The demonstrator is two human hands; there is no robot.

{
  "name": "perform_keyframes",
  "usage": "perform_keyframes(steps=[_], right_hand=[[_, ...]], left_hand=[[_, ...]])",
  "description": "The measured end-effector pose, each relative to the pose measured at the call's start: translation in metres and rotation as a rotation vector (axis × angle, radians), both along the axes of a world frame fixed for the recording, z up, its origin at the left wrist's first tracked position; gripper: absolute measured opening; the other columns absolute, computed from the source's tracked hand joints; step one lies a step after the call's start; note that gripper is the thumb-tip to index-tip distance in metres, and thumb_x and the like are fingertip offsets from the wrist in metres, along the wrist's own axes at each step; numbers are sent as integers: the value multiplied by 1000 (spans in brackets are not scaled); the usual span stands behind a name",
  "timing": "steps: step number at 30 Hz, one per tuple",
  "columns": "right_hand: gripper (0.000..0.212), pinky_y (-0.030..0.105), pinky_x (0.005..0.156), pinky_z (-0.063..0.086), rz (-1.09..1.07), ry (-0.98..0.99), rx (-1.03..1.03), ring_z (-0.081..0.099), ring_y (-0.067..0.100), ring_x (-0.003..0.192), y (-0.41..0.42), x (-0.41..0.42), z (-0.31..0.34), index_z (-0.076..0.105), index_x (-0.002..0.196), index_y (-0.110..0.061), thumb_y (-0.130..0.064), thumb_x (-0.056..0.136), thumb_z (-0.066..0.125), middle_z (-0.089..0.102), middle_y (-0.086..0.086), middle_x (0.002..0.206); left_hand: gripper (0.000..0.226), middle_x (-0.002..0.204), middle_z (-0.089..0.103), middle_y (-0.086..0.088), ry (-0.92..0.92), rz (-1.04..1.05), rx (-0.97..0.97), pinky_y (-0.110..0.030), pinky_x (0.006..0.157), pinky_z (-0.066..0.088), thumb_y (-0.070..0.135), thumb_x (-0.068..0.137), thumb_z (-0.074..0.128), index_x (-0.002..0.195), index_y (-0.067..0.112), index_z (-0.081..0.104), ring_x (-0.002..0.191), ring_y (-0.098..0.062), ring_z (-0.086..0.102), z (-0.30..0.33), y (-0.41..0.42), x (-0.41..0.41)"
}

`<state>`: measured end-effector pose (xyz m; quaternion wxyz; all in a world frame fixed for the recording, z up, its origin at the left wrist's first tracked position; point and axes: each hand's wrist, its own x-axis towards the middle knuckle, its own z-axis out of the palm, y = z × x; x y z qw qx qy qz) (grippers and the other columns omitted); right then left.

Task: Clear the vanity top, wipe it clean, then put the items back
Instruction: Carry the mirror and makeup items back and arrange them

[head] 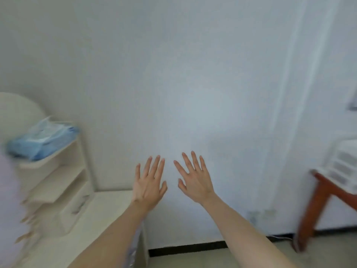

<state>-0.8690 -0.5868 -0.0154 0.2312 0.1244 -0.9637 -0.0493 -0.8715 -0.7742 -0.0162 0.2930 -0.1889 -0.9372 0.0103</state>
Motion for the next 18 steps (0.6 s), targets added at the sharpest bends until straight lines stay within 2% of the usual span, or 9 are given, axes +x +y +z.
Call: perform_keyframes(steps=[5, 11, 15, 18], right_hand=[[59, 57, 107, 30, -304, 73, 22, 32, 40, 135, 151, 69, 25, 43, 140, -25, -44, 86, 29, 38, 13, 147], [60, 54, 107, 20, -619, 69, 91, 34, 39, 135, 317, 175, 40, 43, 139, -25, -43, 83, 32, 40, 13, 146], [58, 58, 106, 30, -782, 39, 90, 36, 39, 133, 406, 248, 37, 50, 135, -25, -41, 82, 33, 43, 14, 144], [59, 59, 104, 33, -895, 25, 75, 39, 40, 131, 457, 296, 31, 51, 134, -24, -41, 82, 30, 46, 15, 142]], left_hand=[[64, 145, 40, -10, 27, -291, -21, -51, 107, 15, 44, 86, 27, 142, 12, 27, 132, -31, 38, 15, 160, 17], [64, 144, 41, -12, 30, -597, 39, -51, 105, 18, 43, 86, 28, 142, 12, 27, 133, -29, 27, 19, 347, 77], [64, 143, 43, -12, -9, -776, 73, -51, 105, 19, 41, 85, 32, 141, 11, 34, 132, -30, 31, 14, 454, 128], [63, 139, 48, -14, -56, -884, 57, -54, 104, 28, 40, 84, 33, 138, 8, 39, 128, -33, 43, 9, 519, 161]])
